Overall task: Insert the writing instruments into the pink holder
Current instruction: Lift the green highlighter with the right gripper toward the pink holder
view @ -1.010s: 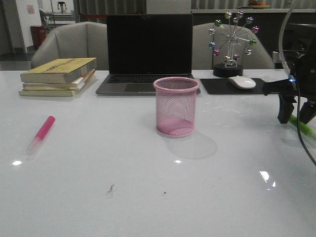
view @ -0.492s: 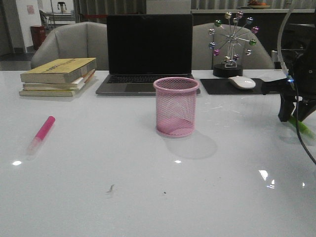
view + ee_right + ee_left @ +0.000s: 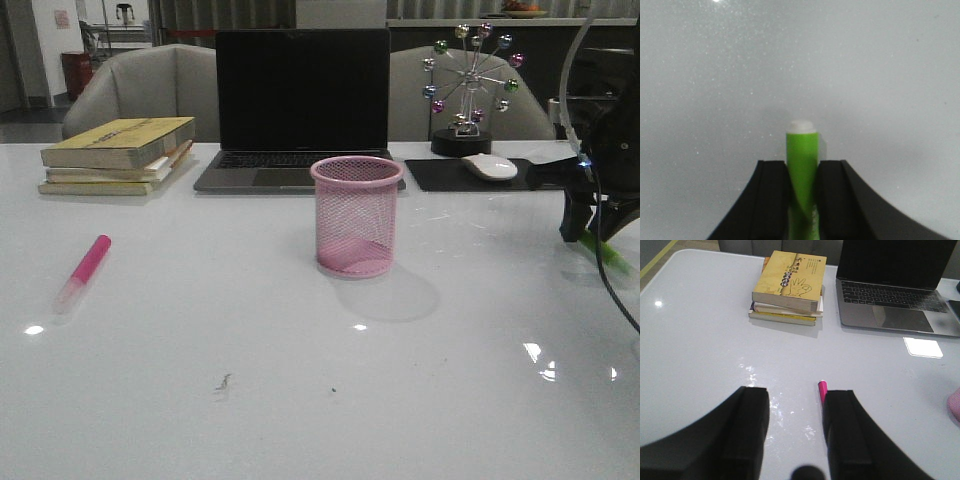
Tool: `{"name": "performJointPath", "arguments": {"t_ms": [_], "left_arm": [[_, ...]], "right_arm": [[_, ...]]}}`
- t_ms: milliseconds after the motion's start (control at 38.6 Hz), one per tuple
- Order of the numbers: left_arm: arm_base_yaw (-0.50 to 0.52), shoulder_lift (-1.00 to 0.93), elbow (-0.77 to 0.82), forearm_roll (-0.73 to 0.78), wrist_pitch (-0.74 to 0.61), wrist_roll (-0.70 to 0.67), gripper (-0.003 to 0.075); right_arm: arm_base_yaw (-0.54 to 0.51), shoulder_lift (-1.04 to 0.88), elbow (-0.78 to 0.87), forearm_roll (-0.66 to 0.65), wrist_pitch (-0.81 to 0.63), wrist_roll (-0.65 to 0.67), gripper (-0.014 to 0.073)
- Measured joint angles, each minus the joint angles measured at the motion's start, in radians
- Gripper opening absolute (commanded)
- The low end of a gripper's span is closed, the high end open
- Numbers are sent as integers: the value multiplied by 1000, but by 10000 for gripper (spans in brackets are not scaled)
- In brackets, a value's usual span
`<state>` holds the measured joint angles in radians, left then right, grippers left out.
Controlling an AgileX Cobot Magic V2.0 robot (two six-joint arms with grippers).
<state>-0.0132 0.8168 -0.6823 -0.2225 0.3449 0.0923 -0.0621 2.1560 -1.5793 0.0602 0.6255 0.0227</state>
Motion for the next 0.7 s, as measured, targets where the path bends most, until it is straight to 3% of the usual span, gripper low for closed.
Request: {"name": "performJointPath", "arguments": {"t_ms": [466, 699], "left_arm": [[0, 0, 0, 0, -24, 0, 340], [0, 0, 0, 0, -28, 0, 340]], "right_arm": [[57, -293, 15, 9, -82, 0, 148], [183, -407, 15, 18, -280, 0, 148]]}}
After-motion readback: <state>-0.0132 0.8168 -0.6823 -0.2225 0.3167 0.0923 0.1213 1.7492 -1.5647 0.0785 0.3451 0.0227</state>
